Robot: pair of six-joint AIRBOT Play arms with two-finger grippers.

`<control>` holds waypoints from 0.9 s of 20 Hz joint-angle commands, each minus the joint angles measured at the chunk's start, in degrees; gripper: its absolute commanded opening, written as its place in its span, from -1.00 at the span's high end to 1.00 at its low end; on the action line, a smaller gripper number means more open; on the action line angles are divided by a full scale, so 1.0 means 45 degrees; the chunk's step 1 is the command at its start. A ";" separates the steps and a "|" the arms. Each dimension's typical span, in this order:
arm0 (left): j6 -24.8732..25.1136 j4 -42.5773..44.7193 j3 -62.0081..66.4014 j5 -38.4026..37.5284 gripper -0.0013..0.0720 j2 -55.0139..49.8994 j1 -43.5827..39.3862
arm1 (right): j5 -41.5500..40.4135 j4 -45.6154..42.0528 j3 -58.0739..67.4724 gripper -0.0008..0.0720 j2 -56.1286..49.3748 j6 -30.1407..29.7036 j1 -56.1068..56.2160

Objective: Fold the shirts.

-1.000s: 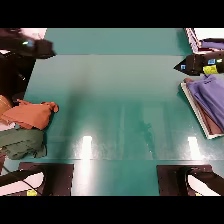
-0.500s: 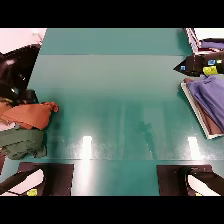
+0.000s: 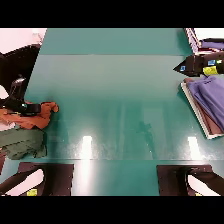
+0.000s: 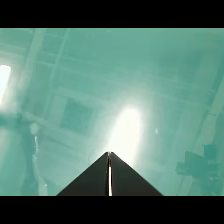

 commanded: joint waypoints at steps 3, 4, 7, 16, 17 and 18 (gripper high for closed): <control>-0.0398 -0.0515 0.3468 -0.1049 0.90 0.1530 0.0000 | -0.0418 0.0083 0.1117 0.92 0.0049 0.0005 0.0010; -0.0437 -0.0850 0.4532 -0.1345 0.90 0.1977 0.0000 | -0.0597 0.0073 0.1661 0.92 0.0049 0.0005 0.0015; -0.0432 -0.2997 0.7383 -0.2006 0.90 0.3011 0.0000 | -0.1161 -0.0063 0.3143 0.92 0.0049 -0.0005 0.0010; -0.0816 -0.3274 0.8777 -0.2618 0.91 0.1277 -0.7057 | -0.1598 -0.0058 0.4517 0.92 0.0015 -0.0015 0.0010; -0.0797 -0.3274 0.8777 -0.2642 0.91 0.0573 -0.8034 | -0.1506 -0.0053 0.4517 0.92 0.0015 -0.0010 0.0010; -0.0763 -0.3283 0.8777 -0.2599 0.90 -0.0151 -0.8879 | -0.1399 -0.0053 0.4517 0.92 0.0015 -0.0010 0.0010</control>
